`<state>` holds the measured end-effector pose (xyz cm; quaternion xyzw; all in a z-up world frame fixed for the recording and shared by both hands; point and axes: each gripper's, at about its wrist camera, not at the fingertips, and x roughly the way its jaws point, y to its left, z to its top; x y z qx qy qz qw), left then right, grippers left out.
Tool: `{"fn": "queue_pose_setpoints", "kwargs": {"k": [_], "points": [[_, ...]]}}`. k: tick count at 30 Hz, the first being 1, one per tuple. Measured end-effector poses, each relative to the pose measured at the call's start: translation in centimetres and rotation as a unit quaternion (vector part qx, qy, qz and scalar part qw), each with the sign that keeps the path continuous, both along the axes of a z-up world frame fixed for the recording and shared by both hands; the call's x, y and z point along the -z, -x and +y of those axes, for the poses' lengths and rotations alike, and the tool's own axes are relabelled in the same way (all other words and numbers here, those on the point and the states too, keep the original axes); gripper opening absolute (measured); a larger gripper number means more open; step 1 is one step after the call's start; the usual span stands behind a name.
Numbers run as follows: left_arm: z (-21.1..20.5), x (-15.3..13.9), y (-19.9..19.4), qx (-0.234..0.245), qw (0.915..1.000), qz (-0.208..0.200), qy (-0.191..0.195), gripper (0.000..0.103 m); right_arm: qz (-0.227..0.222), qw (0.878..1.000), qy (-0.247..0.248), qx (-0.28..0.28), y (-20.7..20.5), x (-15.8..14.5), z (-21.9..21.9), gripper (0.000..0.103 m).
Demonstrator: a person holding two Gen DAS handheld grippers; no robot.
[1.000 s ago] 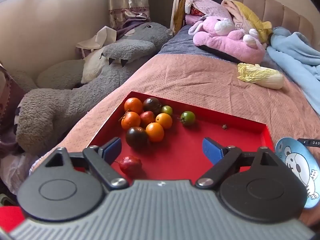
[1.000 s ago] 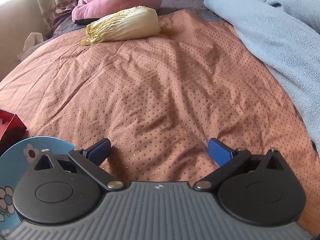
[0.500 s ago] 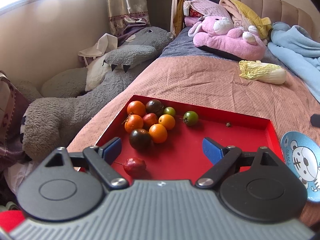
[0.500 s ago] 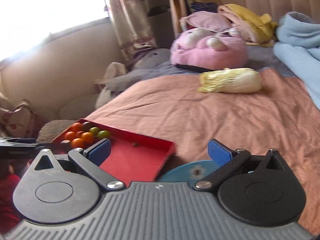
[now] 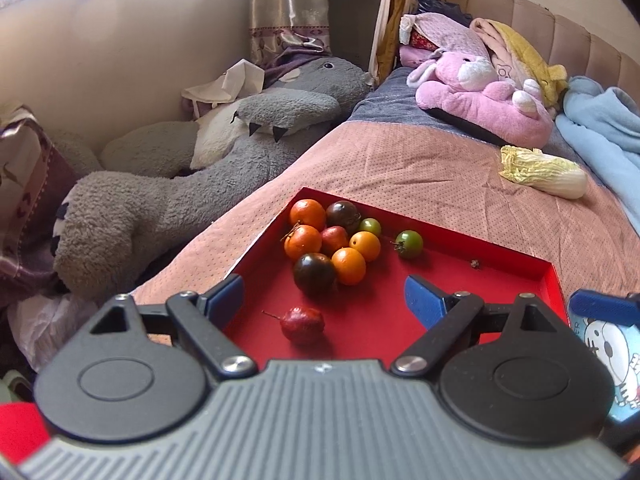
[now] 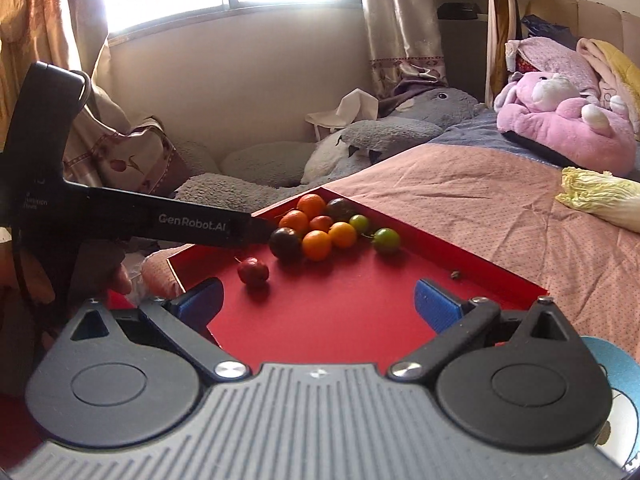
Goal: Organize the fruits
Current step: 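Grasp the green tomato in the red tray with the right gripper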
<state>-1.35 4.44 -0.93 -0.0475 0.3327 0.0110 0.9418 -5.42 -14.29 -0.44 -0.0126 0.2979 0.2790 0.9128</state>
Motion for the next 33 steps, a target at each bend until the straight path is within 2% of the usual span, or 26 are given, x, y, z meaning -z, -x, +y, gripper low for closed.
{"fn": "queue_pose_setpoints", "kwargs": {"k": [5,8,17,33], "points": [[0.2,-0.1,0.1,-0.006,1.0000,-0.003,0.001,0.089,-0.007,1.000,0.000,-0.020,-0.1,0.0,1.3,0.101],[0.2,-0.1,0.1,-0.007,1.0000,-0.002,0.002,0.089,-0.010,1.000,0.002,-0.025,-0.2,-0.1,1.6,0.096],[-0.6,0.2,-0.1,0.006,0.9999,0.003,-0.011,0.089,0.001,1.000,0.004,-0.008,-0.9,0.4,0.5,0.088],[-1.5,0.8,-0.5,0.021,0.9993,0.015,-0.026,0.089,0.009,0.999,0.007,0.031,-2.7,1.0,-1.0,0.087]]}}
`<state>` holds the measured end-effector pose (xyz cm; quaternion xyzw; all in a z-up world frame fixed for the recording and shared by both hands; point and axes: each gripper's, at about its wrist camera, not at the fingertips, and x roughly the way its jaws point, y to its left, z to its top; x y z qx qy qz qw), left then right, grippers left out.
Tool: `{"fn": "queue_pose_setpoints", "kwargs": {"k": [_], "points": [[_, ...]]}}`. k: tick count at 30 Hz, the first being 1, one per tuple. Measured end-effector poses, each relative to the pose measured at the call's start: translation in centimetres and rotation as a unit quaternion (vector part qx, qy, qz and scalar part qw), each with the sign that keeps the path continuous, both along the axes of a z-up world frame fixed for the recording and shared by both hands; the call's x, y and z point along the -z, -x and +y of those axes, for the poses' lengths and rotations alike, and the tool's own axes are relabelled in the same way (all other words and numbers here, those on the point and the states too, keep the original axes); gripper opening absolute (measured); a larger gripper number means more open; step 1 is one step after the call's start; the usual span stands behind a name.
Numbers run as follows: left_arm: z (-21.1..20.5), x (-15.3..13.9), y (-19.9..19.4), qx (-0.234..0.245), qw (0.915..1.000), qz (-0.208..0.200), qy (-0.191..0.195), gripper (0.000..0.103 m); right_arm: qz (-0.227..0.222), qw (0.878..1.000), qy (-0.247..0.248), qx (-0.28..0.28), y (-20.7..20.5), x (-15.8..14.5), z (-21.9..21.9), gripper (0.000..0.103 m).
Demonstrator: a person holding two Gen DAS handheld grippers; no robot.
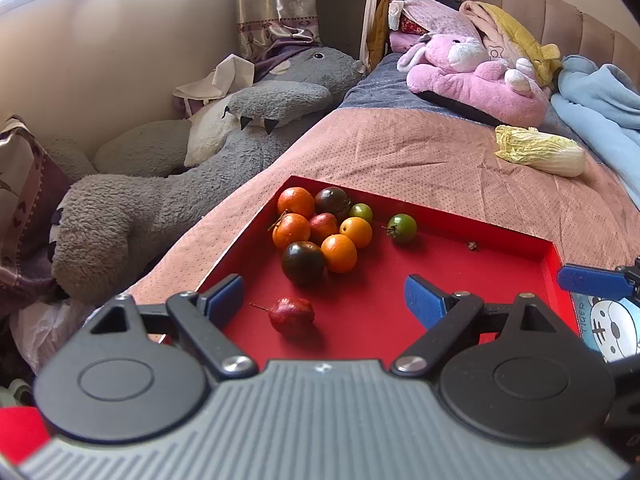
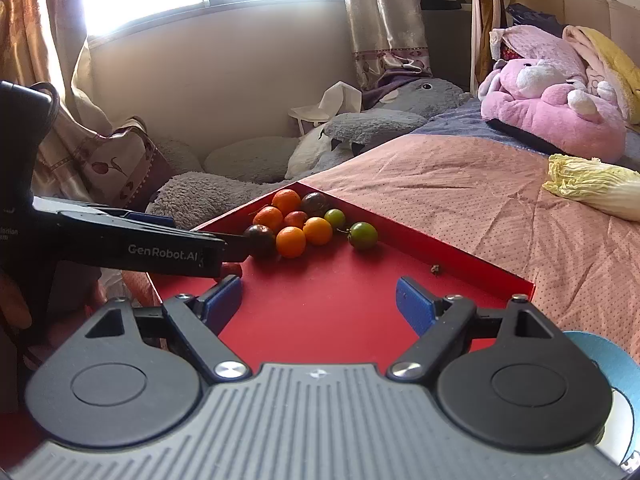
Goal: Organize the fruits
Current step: 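Grasp the green tomato in the red tray with the right gripper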
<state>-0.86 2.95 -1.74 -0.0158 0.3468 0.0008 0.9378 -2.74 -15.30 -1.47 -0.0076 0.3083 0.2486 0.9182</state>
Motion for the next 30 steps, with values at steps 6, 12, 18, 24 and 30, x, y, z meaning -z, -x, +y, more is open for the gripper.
{"fn": "queue_pose_setpoints", "kwargs": {"k": [6,12,18,24,30], "points": [[-0.3,0.1,0.0,0.004,1.0000,-0.001,-0.004,0.089,0.002,1.000,0.001,0.000,-1.2,0.0,0.1,0.082],[0.6,-0.5,1.0,-0.009,0.9996,-0.013,0.022,0.089,0.006,1.000,0.011,-0.004,-2.7,0.1,0.7,0.076],[1.9,-0.6,0.9,-0.041,0.9984,-0.012,0.038,0.088,0.017,0.999,0.032,-0.025,-4.5,0.9,2.7,0.075],[2.5,-0.8,0.9,-0.051,0.9970,-0.012,0.056,0.088,0.018,0.998,0.063,-0.021,-7.1,2.4,4.4,0.073],[2.4,-0.4,0.5,-0.055,0.9972,-0.004,0.051,0.088,0.042,0.997,0.070,0.008,-11.8,3.8,4.8,0.060]]}}
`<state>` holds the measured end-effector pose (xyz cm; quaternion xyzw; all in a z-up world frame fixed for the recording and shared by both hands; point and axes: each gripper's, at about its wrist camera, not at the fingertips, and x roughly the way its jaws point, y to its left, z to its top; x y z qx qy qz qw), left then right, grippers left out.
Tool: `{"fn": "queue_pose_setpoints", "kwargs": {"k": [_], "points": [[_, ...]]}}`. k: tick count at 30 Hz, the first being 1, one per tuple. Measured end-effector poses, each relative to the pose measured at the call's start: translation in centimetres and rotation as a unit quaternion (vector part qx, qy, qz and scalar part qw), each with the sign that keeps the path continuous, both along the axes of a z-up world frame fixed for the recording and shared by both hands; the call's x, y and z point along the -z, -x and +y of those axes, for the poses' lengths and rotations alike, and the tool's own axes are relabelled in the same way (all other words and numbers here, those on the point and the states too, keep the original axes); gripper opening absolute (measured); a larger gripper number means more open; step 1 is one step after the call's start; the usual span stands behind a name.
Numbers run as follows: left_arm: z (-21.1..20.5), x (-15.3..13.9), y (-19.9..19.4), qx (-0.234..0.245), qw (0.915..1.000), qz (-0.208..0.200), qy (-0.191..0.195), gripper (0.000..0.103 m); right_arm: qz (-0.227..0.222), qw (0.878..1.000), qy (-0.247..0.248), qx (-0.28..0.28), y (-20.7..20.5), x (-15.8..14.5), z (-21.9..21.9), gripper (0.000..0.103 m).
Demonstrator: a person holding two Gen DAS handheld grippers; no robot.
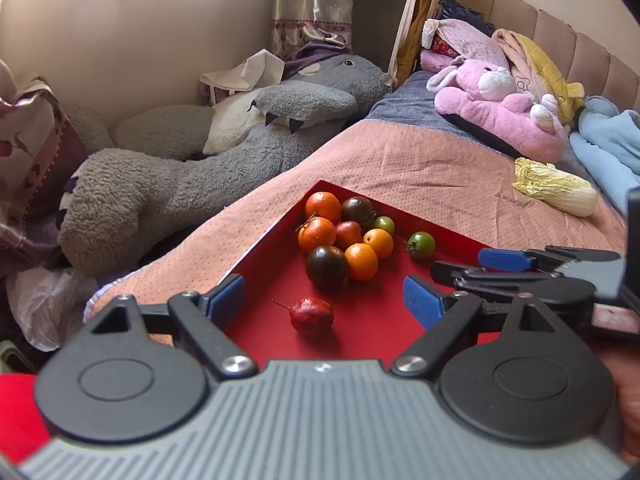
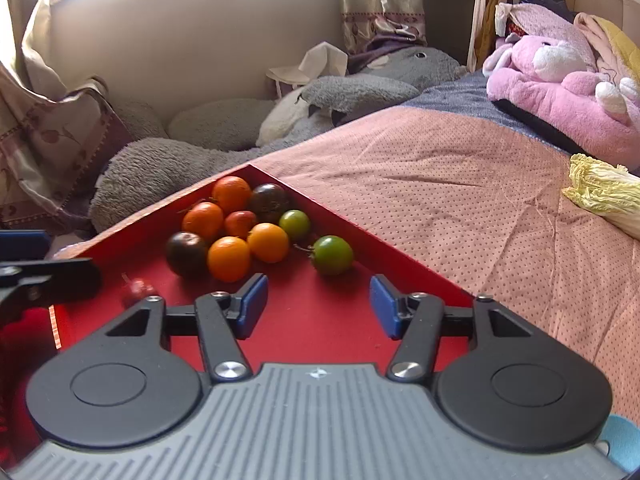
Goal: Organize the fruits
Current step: 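Grasp the green tomato in the red tray with the right gripper, then grasp the small red fruit in the tray with the left gripper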
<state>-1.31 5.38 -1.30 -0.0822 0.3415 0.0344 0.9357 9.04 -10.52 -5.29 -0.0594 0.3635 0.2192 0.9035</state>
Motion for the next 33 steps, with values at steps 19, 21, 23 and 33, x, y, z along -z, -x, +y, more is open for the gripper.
{"fn": "queue_pose_setpoints", "kwargs": {"k": [19,21,23,33], "points": [[0.8,1.1,-1.0,-0.003,0.9988,0.034,0.036,0.088,0.026,0.999,0.037,0.019,-5.5,3.6,3.2,0.039],[0.7,1.3,-1.3,-0.004,0.9985,0.043,0.035,0.088,0.027,0.999,0.027,0.019,-5.6,3.7,2.7,0.036],[0.5,1.6,-1.7,-0.004,0.9980,0.055,0.031,0.088,0.029,0.999,0.022,0.018,-5.5,3.7,2.2,0.036],[-0.5,3.4,-3.6,0.001,0.9951,0.097,-0.016,0.088,0.020,1.000,-0.006,0.019,-1.9,1.5,0.5,0.036]]}}
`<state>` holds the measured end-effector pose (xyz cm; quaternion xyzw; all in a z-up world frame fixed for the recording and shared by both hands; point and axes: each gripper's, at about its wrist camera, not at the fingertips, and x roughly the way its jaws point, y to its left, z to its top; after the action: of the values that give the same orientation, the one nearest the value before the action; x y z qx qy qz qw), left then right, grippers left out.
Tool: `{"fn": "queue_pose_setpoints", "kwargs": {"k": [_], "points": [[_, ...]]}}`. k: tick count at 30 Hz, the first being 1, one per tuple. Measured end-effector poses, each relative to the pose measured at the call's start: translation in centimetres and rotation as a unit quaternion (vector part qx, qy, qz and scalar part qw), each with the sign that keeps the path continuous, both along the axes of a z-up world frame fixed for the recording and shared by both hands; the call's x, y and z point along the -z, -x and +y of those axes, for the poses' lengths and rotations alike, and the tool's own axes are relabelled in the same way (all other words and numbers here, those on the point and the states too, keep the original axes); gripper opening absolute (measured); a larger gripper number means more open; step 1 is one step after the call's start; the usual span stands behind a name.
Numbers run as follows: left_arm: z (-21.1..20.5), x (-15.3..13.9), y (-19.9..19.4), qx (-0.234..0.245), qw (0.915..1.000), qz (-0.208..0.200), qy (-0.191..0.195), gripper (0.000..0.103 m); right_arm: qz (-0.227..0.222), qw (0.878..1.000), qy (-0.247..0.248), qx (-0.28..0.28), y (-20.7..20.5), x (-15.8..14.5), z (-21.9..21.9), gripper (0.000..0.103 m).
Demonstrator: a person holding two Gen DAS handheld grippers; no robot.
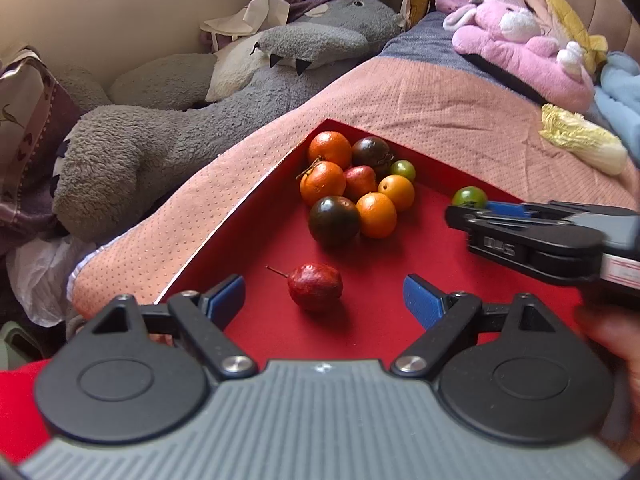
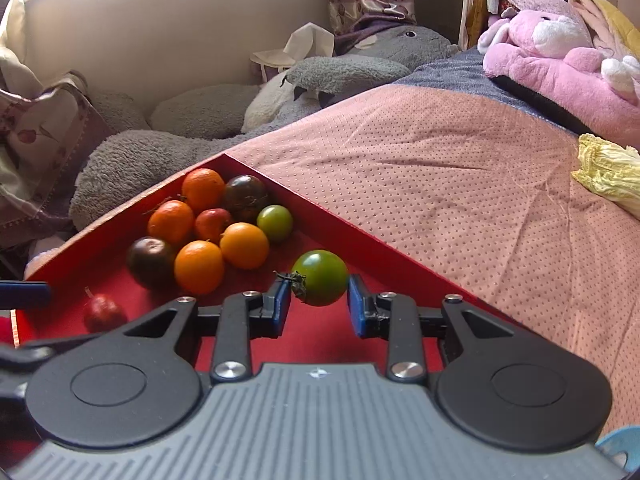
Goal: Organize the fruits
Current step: 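Grasp the small red fruit in the tray with the left gripper, then carry the green tomato onto the blue plate and open the right gripper while the left holds the red fruit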
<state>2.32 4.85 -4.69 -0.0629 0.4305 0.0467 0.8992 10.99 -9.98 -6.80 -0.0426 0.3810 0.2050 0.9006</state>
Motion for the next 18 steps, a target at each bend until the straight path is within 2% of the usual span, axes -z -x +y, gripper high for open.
{"fn": "queue_pose_setpoints", "kwargs": {"k": [2,4,7,10,12,13,18], "points": [[0.0,0.5,-0.5,-0.001,0.9999,0.012,-0.006,0.079,-0.006,1.000,-0.013,0.002,1.4,-0.7,-0.7,0.036],[0.0,1.0,-1.0,-0.003,0.9995,0.029,-0.009,0.076,-0.010,1.000,-0.022,0.002,2.8,-1.4,-1.3,0.036],[0.1,1.6,-1.5,-0.006,0.9988,0.049,-0.006,0.064,-0.013,0.999,-0.034,0.005,4.6,-2.3,-2.1,0.036],[-0.1,1.7,-1.5,-0.004,0.9988,0.046,-0.017,0.057,-0.016,0.999,-0.042,0.008,6.1,-3.1,-2.9,0.036],[-0.1,1.6,-1.5,-0.005,0.9988,0.044,-0.019,0.048,-0.020,0.999,-0.039,0.005,7.0,-3.5,-3.2,0.036],[-0.1,1.5,-1.4,-0.004,0.9989,0.043,-0.018,0.039,-0.021,0.999,-0.038,0.004,7.4,-3.8,-3.3,0.036],[-0.6,1.4,-1.3,0.007,0.9990,0.041,-0.016,0.037,-0.019,0.999,-0.039,0.007,9.0,-4.2,-3.7,0.036]]}}
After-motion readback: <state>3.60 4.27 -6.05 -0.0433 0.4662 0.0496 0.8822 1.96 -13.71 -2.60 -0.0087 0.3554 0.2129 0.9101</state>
